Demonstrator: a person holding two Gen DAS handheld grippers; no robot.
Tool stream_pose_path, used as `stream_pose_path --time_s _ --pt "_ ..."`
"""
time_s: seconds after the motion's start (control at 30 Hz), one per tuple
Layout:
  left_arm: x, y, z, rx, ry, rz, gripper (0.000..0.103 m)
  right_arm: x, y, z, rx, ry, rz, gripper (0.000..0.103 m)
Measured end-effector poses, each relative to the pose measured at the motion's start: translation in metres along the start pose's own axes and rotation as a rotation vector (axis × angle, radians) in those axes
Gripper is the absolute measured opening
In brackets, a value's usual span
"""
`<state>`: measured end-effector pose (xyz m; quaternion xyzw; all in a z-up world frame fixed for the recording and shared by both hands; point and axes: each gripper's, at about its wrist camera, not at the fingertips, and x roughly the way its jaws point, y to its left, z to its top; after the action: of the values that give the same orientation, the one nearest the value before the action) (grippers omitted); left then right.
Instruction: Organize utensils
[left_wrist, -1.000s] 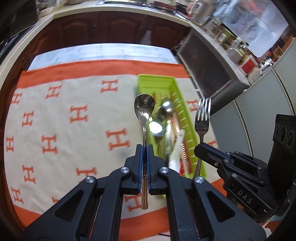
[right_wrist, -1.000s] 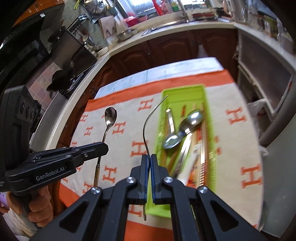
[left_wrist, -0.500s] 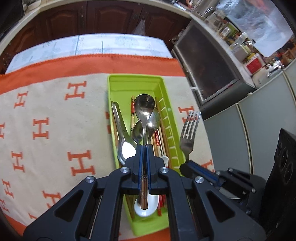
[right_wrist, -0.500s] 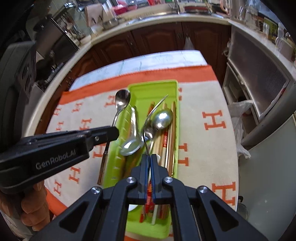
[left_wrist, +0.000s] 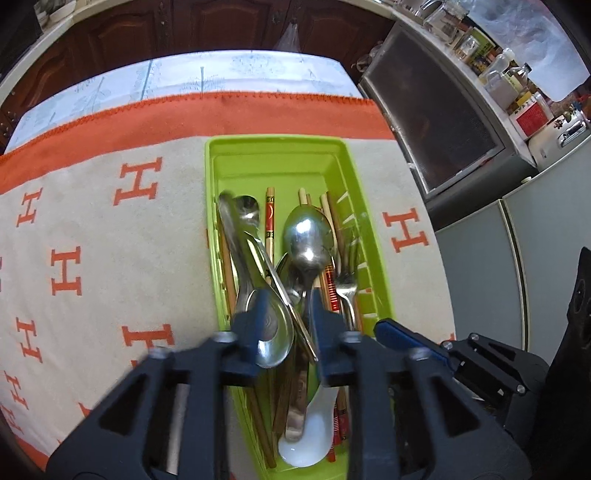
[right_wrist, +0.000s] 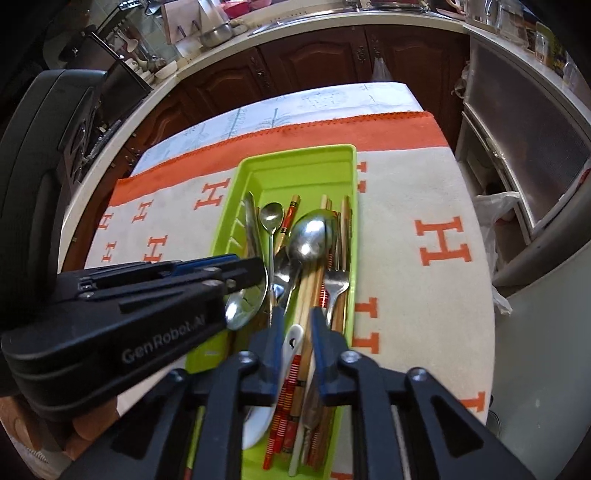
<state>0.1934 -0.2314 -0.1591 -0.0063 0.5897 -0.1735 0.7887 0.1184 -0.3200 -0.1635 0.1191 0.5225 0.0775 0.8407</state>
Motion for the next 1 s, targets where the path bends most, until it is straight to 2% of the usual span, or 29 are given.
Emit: stream_pose_path --time_s 0.07,0.1,0.43,0.5,0.57,0.63,0.7,0.83,1.0 --pt "-0.009 0.001 -0.002 -0.001 -0.042 0.0 0.058 -0.002 0.0 -0.002 0.002 -0.012 -0.007 0.026" --pt "-0.015 0.001 -0.003 0.003 -0.067 -0.002 0.061 -0.003 -0.001 -0.003 0.006 -0.011 -0.005 0.026" --pt "-0.037 0.01 -0.026 0.035 -0.114 0.07 0.063 -0.005 0.002 -0.018 0.04 -0.012 0.008 0.027" --pt "-0.04 0.016 -0.035 0.046 -0.119 0.097 0.063 -0.005 0.003 -0.025 0.05 -0.017 0.015 0.031" --pt "-0.041 0.022 -0.045 0.05 -0.114 0.102 0.063 -0.005 0.007 -0.032 0.052 -0.024 0.007 0.045" --pt "-0.041 0.028 -0.054 0.055 -0.106 0.111 0.067 -0.005 0.01 -0.04 0.052 -0.026 0.0 0.049" --pt "-0.041 0.036 -0.065 0.058 -0.09 0.132 0.08 -0.005 0.013 -0.045 0.055 -0.02 0.008 0.049" --pt "-0.046 0.054 -0.083 0.04 -0.094 0.149 0.085 -0.006 0.024 -0.058 0.036 -0.019 -0.014 0.057" --pt "-0.063 0.073 -0.104 0.0 -0.119 0.171 0.09 -0.015 0.039 -0.071 0.02 -0.033 -0.038 0.058"
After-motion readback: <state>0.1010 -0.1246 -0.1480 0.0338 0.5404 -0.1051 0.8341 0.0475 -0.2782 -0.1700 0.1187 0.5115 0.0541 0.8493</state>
